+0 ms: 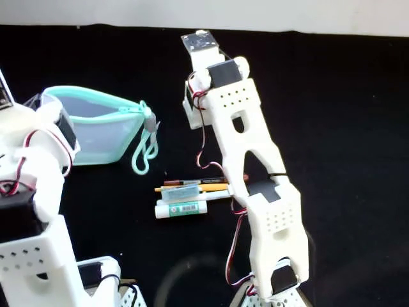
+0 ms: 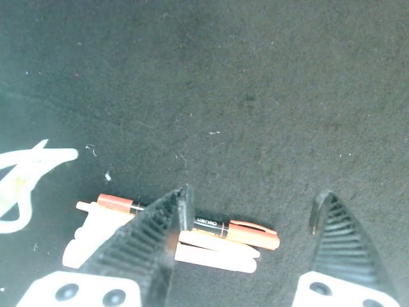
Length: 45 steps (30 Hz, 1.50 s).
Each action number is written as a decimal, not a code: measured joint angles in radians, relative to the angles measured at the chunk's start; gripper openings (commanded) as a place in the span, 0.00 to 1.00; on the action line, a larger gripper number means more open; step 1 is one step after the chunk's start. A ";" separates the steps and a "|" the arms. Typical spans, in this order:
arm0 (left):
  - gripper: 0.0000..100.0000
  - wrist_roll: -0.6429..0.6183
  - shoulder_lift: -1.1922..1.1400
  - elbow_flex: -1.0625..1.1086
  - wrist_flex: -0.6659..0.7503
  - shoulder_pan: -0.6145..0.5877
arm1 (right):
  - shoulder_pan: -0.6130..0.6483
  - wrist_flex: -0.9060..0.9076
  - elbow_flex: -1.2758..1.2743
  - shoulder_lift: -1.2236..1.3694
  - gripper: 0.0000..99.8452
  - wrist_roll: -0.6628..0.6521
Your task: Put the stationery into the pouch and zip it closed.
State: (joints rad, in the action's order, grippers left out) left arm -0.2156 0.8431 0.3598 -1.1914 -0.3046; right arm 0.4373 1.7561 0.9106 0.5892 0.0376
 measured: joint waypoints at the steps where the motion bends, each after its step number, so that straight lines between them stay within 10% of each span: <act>1: 0.01 0.015 0.003 0.000 -0.025 0.000 | 0.000 0.000 0.000 0.000 0.29 0.000; 31: 0.01 0.333 0.150 0.091 -0.242 -0.002 | 0.000 0.000 0.000 0.000 0.29 0.000; 45: 0.01 0.207 0.152 0.083 -0.110 -0.121 | 0.000 0.000 -0.058 -0.002 0.23 -0.006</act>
State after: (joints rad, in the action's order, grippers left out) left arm -0.0084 0.9950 0.4427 -1.3019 -0.4258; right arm 0.4373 1.7561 0.8523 0.5877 0.0315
